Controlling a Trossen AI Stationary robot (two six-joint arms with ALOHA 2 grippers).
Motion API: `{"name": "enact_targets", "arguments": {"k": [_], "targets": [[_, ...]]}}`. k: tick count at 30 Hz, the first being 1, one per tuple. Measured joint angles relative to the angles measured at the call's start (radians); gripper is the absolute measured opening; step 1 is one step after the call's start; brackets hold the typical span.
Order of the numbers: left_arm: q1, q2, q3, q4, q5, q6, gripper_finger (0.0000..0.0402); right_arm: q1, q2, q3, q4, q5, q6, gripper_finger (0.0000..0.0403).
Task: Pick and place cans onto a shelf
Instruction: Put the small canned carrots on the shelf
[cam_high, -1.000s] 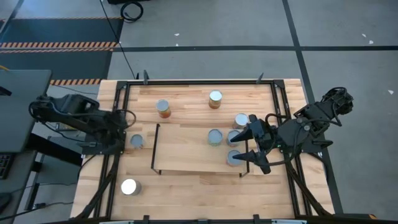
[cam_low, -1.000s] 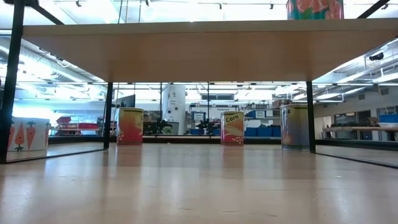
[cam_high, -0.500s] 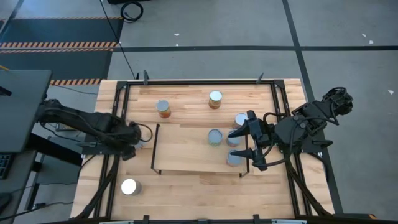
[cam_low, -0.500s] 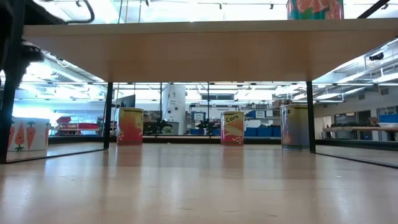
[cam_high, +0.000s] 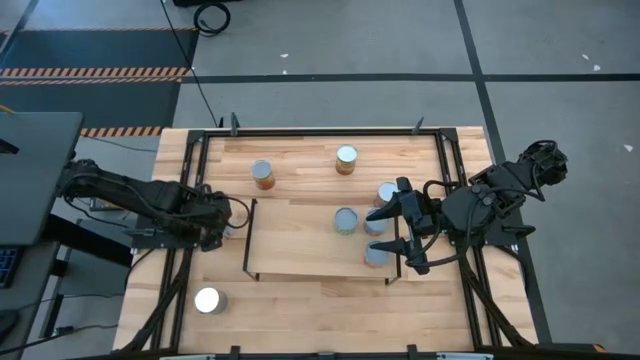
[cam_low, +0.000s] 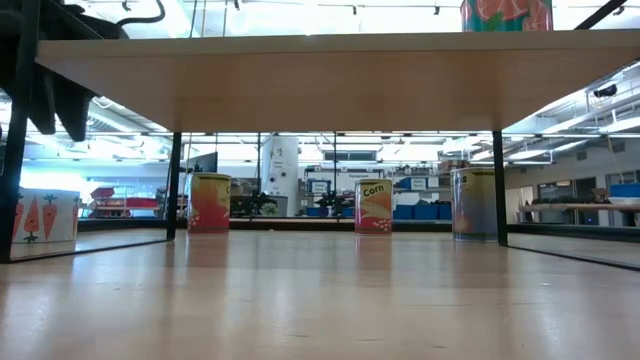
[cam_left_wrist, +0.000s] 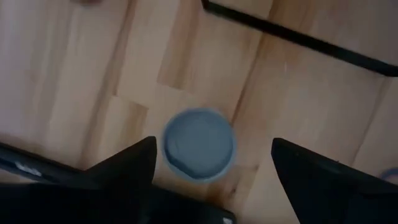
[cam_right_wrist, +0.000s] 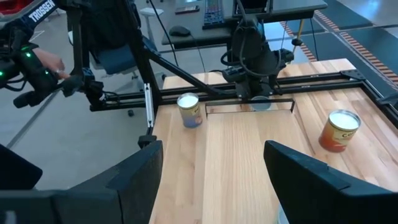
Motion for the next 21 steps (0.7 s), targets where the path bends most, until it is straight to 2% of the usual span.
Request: {"name": "enact_targets", "arguments": {"k": [3,6,10,12,15,21], "targets": [[0.006,0.001,-0.038,-0.001,0.026,-0.082,0.0325,0.0,0.0,0.0,0.0,0.0,0.002,0.0286],[0.023,0.006,-0.064,0.052,0.007,-0.16,0.0325,0.0,0.0,0.0,0.0,-0.001,0.003,0.0286],[0.074,0.024,-0.087,0.083,0.008,-0.312,0.0325,0.0,0.0,0.0,0.0,-0.001,0.003,0.0286],[0.101,0.033,-0.103,0.103,0.007,-0.333,0.0322,0.0,0.0,0.0,0.002,-0.001,0.002,0.0286],[0.164,0.069,-0.127,0.113,0.012,-0.32,0.0311,0.0,0.0,0.0,0.005,-0.001,0.001,0.0286],[0.308,0.092,-0.13,0.106,0.103,-0.112,0.0278,0.0,0.0,0.0,0.008,-0.001,0.003,0.0286]]}}
